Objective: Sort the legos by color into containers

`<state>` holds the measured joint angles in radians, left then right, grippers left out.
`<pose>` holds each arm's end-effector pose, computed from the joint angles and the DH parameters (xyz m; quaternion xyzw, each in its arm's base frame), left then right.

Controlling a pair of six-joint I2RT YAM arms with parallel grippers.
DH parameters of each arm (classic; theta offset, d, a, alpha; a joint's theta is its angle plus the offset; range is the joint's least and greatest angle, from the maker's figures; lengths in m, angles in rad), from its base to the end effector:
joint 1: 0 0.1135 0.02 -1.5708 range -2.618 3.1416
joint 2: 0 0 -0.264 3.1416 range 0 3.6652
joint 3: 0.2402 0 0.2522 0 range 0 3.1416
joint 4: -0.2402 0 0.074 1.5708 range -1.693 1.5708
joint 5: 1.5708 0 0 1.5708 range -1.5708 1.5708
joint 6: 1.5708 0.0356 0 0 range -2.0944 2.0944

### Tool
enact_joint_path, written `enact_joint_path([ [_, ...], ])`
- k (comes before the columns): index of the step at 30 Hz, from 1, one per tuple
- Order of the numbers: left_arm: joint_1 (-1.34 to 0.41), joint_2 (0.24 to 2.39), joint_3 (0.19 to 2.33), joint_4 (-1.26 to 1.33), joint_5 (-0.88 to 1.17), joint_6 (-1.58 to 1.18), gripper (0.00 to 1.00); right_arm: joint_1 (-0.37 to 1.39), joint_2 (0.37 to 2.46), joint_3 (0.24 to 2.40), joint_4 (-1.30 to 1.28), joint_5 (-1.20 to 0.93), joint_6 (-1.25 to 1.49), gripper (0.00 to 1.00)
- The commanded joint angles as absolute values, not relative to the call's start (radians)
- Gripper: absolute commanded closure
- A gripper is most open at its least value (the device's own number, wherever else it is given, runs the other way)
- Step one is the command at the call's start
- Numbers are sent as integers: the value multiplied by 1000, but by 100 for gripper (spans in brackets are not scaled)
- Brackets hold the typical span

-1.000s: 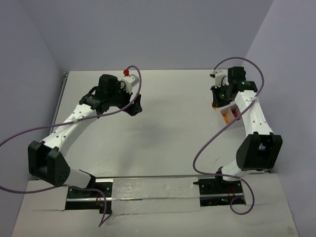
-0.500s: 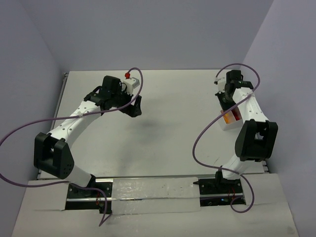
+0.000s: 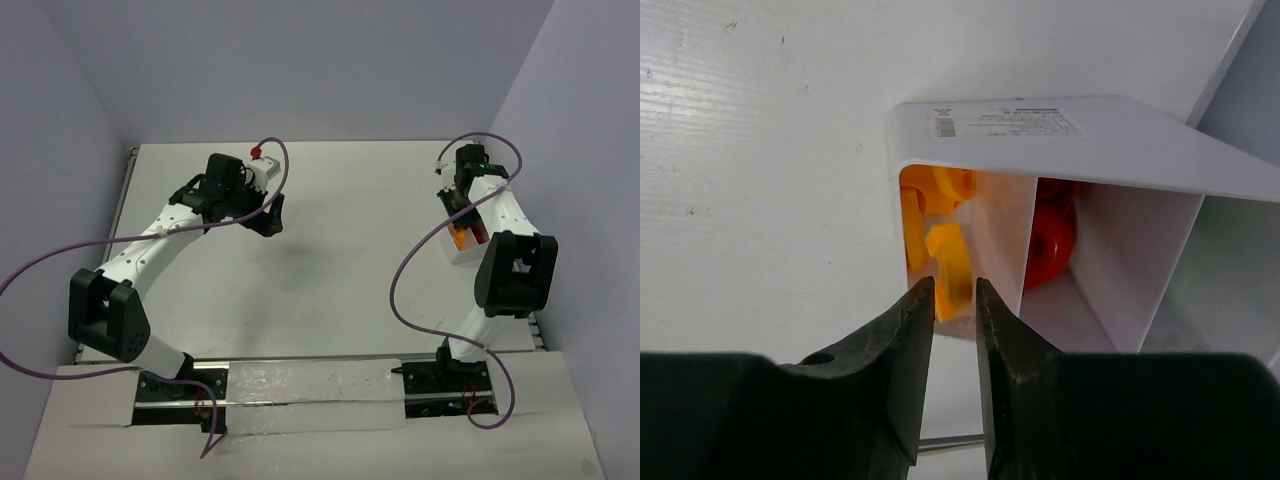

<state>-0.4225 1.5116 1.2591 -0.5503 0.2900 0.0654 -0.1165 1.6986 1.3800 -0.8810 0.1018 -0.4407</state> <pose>0.2983 -0.1453 0.2962 0.2741 0.8772 -0.1977 0.3410 0.3420 -0.0437 0.2536 -0.1491 0.9702 -0.0988 0.1634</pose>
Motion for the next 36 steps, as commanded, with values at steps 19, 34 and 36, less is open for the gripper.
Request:
enact_joint_path([
  [19,-67,1378,1298,-516,572,-33,1,-22,1438,1619,-910,-395,-220,0],
  [34,-23,1187,1114,-498,278,-11,1,380,1360,1250,-447,-177,-5,0],
  [36,-23,1168,1082,-482,260,-11,1,390,1334,1221,-430,-162,-5,0],
])
